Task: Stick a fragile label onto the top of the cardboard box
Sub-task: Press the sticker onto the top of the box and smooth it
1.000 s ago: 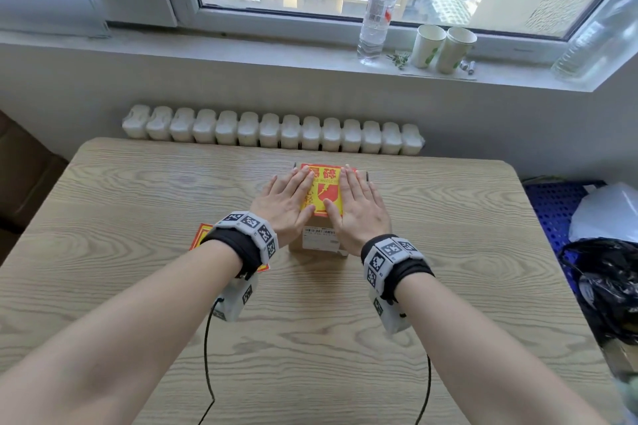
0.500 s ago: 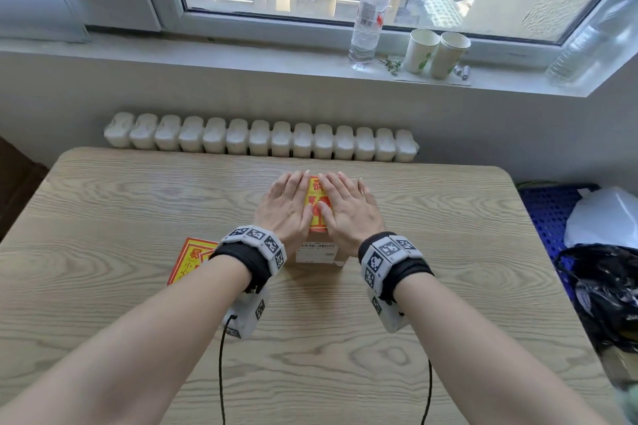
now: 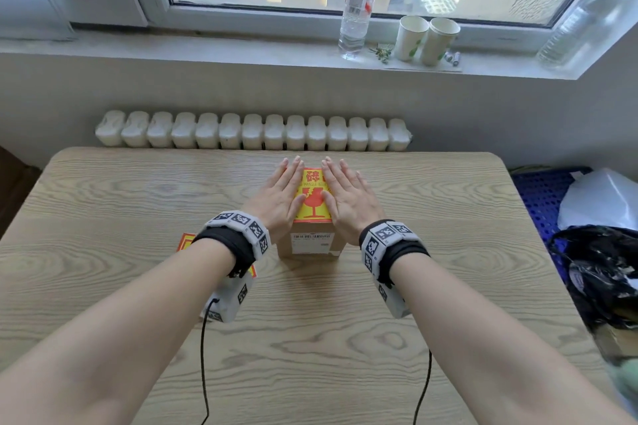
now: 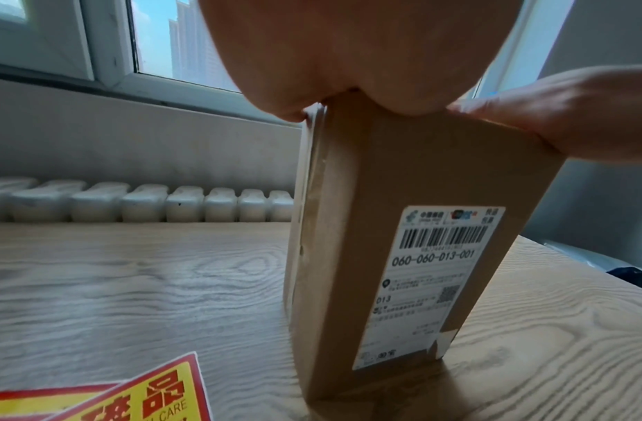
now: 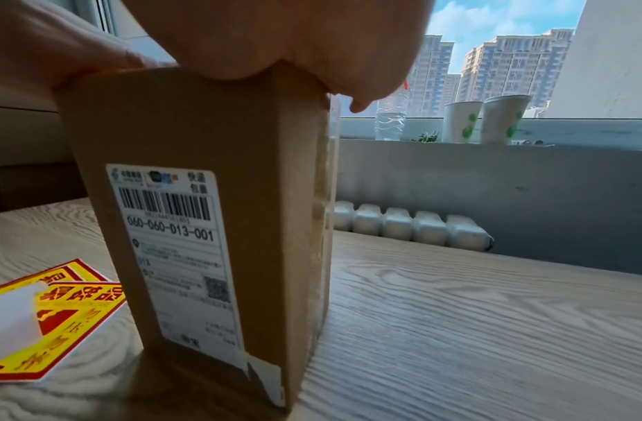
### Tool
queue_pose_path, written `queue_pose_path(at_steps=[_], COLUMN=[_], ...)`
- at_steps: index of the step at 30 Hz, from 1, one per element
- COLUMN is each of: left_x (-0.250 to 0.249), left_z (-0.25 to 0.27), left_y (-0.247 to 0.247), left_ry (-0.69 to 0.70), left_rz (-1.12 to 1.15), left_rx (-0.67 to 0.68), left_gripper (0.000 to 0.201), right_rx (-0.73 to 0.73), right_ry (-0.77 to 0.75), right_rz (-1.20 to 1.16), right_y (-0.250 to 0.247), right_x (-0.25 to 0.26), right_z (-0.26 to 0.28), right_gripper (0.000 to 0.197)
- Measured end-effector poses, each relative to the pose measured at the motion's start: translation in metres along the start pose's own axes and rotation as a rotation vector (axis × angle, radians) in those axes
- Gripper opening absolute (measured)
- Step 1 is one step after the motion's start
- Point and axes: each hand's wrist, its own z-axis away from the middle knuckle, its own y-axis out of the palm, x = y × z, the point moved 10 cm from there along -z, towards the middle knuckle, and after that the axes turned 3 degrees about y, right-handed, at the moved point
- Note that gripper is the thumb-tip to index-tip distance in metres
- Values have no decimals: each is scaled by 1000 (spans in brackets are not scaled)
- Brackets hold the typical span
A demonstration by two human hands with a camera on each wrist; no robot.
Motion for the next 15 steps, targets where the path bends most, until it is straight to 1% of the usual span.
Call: queue_pose_path(at_steps=[2, 3, 6, 7, 10, 11, 13, 15], left_x=[-1, 1, 12, 13, 10, 10, 12, 13], left_z=[3, 5, 14, 20, 35, 40, 46, 49], left_y=[-3, -5, -8, -10, -14, -14, -15, -11], left_ry=[-10, -28, -115, -130, -177, -198, -211, -180], left_rz=[9, 71, 394, 514, 832, 895, 952, 1004], left_rx=[13, 4, -87, -115, -150, -155, -192, -207], left_gripper=[60, 60, 60, 60, 54, 51, 48, 44], right_rx=[16, 4, -115, -128, -100, -95, -77, -36], right_ry=[7, 20, 96, 131, 232, 253, 275, 291], right_rz=[-53, -120, -346, -415, -528, -550, -579, -580], right_y=[-2, -4, -19, -21, -13, -10, -3, 8], right_x=[-1, -3, -19, -25, -39, -41, -45, -47], right_z=[2, 5, 21, 29, 46, 51, 57, 63], right_gripper=[57, 58, 56, 57, 64, 67, 77, 85])
